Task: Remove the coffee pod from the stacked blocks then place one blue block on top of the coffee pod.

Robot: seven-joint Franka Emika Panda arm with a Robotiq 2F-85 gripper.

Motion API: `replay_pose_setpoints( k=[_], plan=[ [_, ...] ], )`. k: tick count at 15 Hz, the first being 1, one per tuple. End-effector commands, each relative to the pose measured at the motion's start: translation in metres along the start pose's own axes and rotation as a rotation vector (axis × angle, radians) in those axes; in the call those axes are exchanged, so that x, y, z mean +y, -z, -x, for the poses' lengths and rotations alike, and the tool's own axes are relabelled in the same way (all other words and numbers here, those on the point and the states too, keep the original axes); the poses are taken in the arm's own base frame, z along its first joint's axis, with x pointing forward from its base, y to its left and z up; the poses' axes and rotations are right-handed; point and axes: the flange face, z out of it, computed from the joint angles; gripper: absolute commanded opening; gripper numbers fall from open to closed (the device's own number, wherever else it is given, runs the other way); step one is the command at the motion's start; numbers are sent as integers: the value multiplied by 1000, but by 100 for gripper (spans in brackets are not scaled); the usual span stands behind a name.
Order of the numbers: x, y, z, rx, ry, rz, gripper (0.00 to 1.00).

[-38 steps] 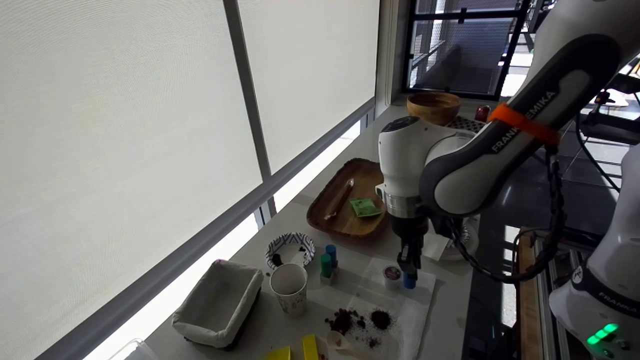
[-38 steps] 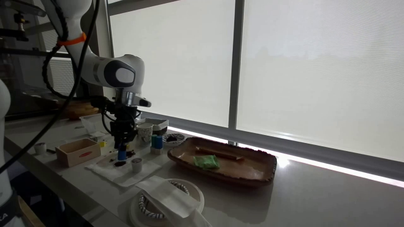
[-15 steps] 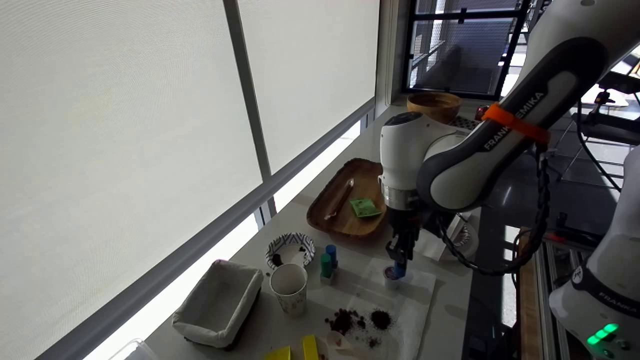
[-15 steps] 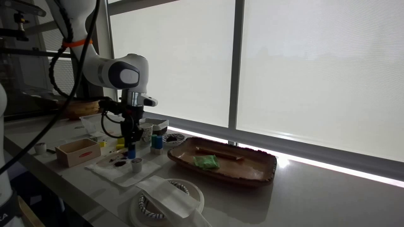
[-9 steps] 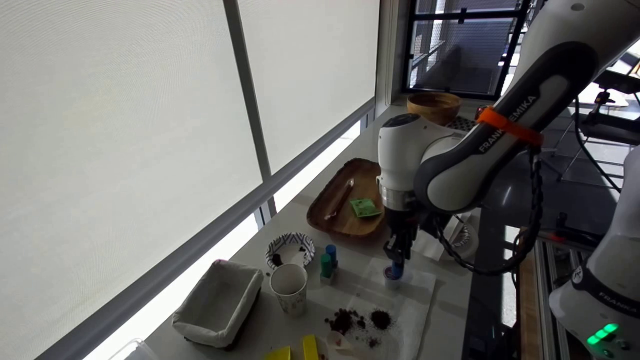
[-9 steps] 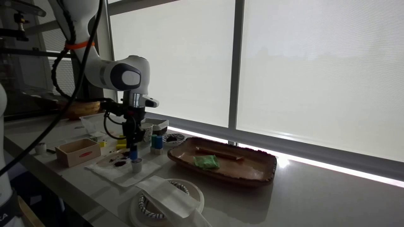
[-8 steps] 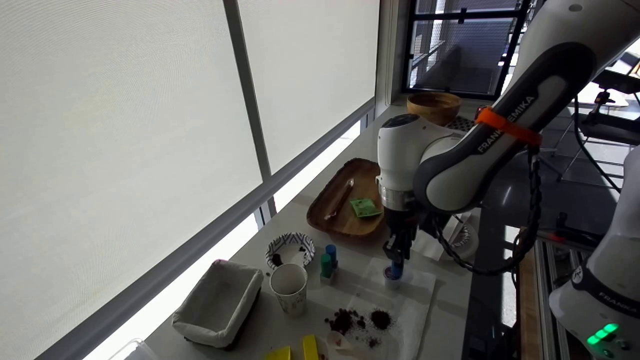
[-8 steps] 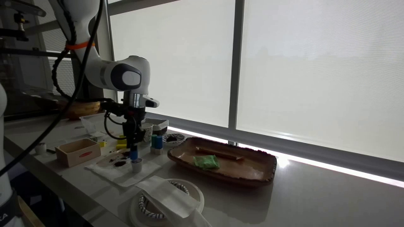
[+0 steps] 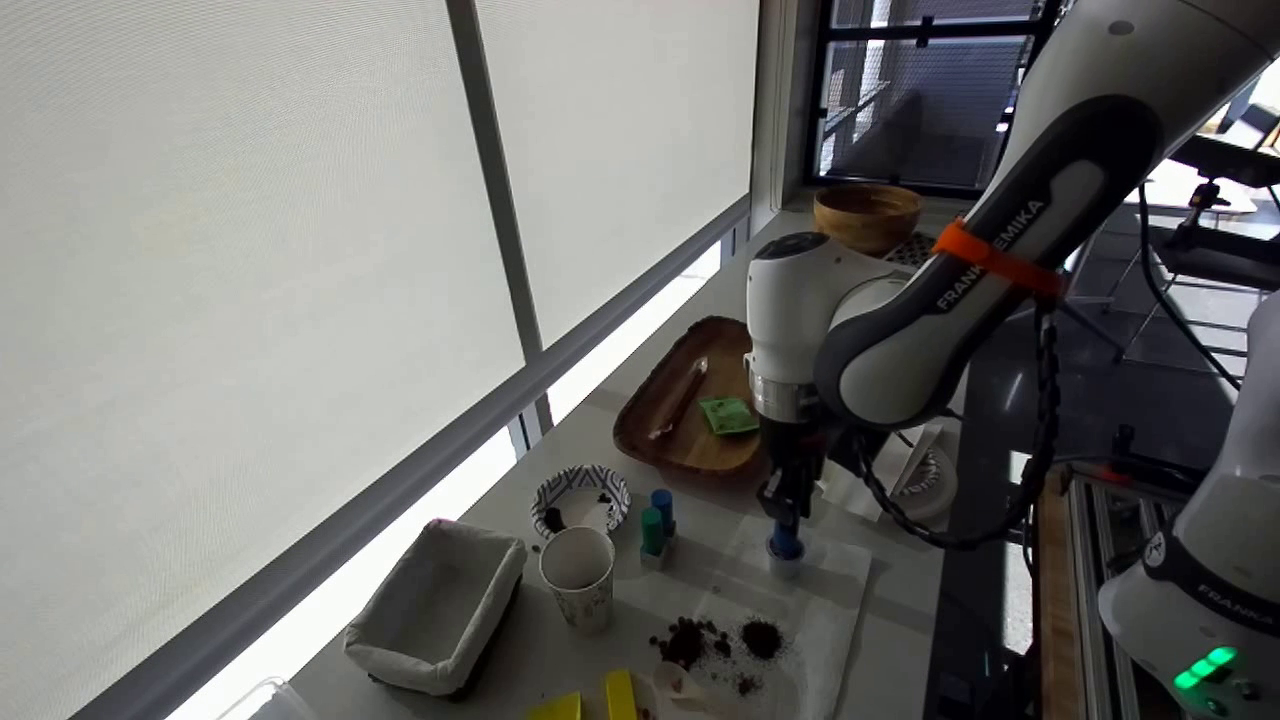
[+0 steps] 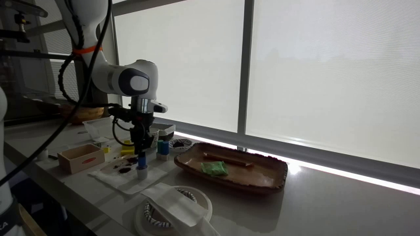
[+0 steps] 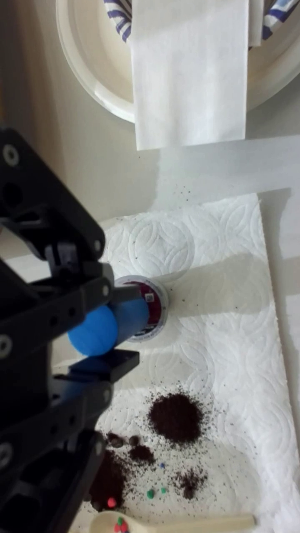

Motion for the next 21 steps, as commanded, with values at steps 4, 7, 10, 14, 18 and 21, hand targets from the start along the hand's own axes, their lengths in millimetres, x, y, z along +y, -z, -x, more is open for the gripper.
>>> replay_pose_setpoints(
  k=[4, 7, 10, 14, 18, 21],
  plan=[
    [-2, -8, -7, -2, 1, 7, 8],
    [-1, -11, -6, -13, 6, 16, 8],
    [-1, -13, -5, -20, 6, 16, 8],
    [-2, -13, -6, -19, 6, 15, 66],
    [-2, -10, -5, -19, 8, 14, 97],
    [-4, 1, -5, -13, 17, 7, 100]
  ],
)
